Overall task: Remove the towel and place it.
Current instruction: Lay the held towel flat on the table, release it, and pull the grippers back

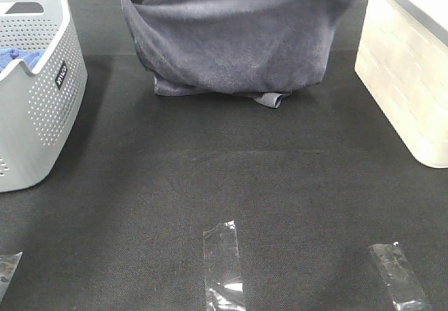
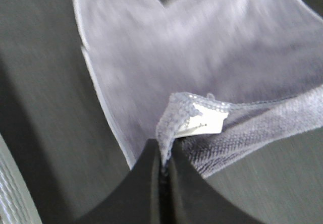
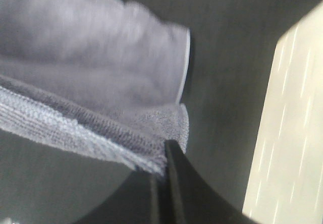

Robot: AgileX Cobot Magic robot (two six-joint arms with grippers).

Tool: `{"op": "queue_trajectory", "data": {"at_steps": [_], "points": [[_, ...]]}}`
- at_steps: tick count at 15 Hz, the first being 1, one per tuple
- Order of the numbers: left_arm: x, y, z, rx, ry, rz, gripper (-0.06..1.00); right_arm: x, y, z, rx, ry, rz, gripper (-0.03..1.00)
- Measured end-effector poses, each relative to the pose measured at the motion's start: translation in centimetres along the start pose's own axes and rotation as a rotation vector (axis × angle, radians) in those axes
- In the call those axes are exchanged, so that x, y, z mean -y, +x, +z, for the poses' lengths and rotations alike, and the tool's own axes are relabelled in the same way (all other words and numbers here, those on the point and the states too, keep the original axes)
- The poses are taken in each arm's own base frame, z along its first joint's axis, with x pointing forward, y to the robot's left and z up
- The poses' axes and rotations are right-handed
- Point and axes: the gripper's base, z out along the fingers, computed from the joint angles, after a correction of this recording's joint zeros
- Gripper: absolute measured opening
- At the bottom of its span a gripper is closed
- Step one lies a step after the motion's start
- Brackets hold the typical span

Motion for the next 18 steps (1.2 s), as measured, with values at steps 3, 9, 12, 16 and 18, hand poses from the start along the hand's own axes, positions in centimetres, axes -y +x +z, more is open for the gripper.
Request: {"op": "queue_trajectory", "data": {"at_steps": [3, 9, 12, 16, 18], "points": [[4.1, 5.0, -0.4, -0.164, 0.038, 0.056, 0.0, -0.8, 5.7, -0.8, -0.132, -0.062, 0.025, 0.0], [12.6, 16.3, -2.6, -0.41, 0.09, 0.18, 0.0, -2.4, 16.5, -3.2, -0.257, -0.166, 0.076, 0.0], [15.6, 20.7, -4.7, -0.452, 0.085, 0.207, 0.0, -3.1, 21.9, -3.2, -0.319, -0.217, 0.107, 0.0], [18.2, 26.9, -4.9, -0.565, 0.02, 0.219, 0.0, -4.0, 26.9, -3.5, -0.336, -0.289, 0.143, 0.0], [18.8, 29.7, -4.5, -0.626, -0.029, 0.202, 0.0, -4.3, 28.6, -3.8, -0.325, -0.313, 0.152, 0.0]]}}
